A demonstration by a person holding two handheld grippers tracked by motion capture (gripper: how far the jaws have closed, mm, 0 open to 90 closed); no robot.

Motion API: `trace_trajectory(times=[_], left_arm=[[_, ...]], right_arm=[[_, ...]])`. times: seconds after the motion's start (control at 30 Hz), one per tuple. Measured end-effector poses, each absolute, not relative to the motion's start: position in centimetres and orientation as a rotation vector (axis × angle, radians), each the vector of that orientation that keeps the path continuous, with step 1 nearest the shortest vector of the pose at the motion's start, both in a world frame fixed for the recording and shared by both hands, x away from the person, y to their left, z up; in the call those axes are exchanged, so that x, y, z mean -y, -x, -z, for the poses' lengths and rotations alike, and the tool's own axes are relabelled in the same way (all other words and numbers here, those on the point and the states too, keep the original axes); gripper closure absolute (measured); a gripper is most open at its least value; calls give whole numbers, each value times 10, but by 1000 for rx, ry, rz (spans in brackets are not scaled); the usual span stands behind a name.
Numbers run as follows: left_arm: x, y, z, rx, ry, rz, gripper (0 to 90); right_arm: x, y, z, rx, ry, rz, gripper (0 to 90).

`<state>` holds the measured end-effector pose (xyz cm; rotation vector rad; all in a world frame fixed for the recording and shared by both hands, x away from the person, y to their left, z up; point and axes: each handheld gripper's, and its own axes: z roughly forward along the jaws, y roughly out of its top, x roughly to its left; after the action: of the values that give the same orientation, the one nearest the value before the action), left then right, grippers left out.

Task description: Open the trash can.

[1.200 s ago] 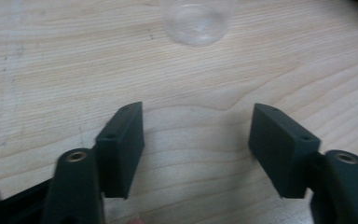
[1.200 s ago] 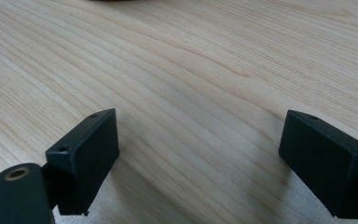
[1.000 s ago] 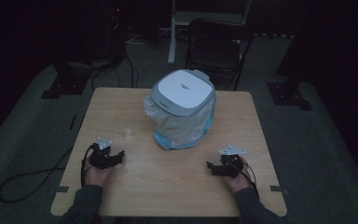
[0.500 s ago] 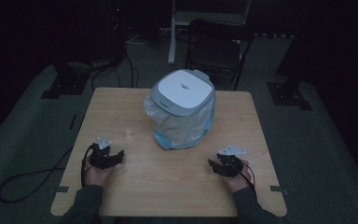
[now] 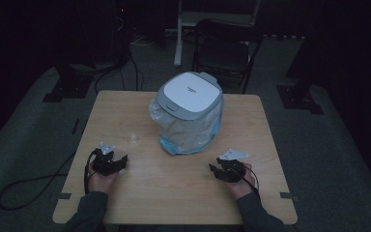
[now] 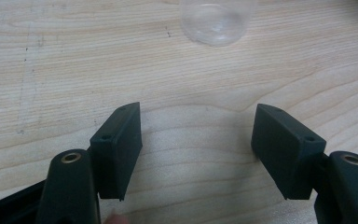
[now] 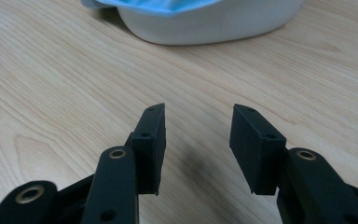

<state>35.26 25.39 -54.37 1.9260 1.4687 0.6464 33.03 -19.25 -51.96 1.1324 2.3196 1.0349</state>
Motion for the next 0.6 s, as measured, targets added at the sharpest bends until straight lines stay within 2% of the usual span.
trace_trajectory(times=[0.2, 0.6], left_arm=[[-254, -353, 544, -1472, -1924, -647, 343], [-254, -353, 544, -1478, -1920, -653, 350]], right_arm=[[180, -330, 513, -2341, -1103, -1082, 566], [150, -333, 502, -2353, -1044, -1139, 659]])
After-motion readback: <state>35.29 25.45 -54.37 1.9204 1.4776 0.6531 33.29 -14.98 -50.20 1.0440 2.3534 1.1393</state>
